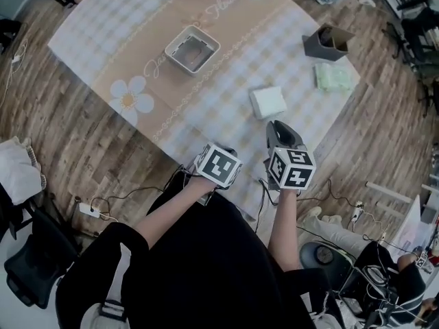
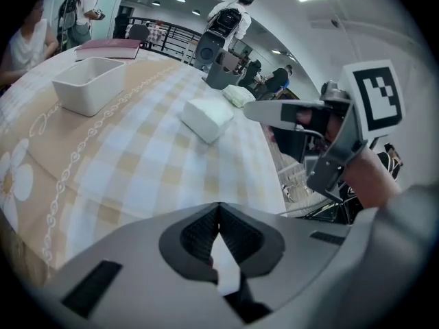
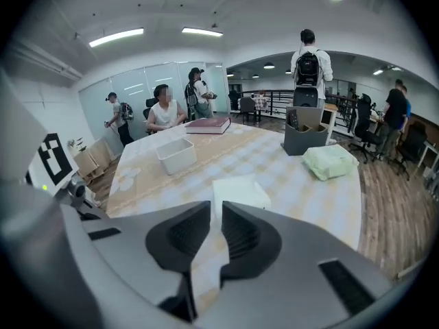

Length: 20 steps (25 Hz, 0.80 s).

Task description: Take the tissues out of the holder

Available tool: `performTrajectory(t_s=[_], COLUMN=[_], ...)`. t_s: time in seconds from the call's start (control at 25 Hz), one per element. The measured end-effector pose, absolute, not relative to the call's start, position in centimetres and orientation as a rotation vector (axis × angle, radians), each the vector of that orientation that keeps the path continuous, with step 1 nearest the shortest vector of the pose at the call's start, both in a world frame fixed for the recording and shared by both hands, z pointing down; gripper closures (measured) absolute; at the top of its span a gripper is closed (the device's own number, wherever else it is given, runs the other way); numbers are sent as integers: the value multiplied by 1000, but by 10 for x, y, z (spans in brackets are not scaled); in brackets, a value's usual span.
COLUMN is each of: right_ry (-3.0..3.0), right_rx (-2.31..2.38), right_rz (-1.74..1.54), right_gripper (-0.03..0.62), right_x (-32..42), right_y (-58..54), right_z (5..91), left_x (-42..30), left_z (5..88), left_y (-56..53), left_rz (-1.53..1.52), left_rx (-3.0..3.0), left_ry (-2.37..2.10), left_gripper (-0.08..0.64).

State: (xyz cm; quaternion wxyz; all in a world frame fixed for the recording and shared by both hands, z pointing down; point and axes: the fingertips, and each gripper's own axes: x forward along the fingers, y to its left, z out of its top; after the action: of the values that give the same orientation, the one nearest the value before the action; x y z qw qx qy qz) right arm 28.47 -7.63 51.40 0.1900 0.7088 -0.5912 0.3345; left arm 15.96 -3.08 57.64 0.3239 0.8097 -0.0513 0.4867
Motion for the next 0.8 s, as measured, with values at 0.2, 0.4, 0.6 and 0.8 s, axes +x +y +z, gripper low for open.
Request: performTrajectory(t_s=[0.2, 0.4, 0.6, 0.8], right_ry=[-1697, -1712, -1717, -1702], right_rx=[1997, 1995, 1985, 1982], right_rz=[989, 1041, 1096, 1128], right_gripper=[570, 578, 578, 578], right_x=[264, 244, 224, 208], right_y=[-47, -14, 20, 49], right_z=[508, 503, 504, 503], left_x=[162, 163, 160, 155], left_z=[571, 565, 561, 560], left_y=[-18, -3, 14, 35], left_rz=[1279, 1273, 1267, 1262], left_rx=[2158, 2199, 2235, 2255], left_ry=[-151, -186, -214, -216], left_gripper=[552, 552, 552, 552])
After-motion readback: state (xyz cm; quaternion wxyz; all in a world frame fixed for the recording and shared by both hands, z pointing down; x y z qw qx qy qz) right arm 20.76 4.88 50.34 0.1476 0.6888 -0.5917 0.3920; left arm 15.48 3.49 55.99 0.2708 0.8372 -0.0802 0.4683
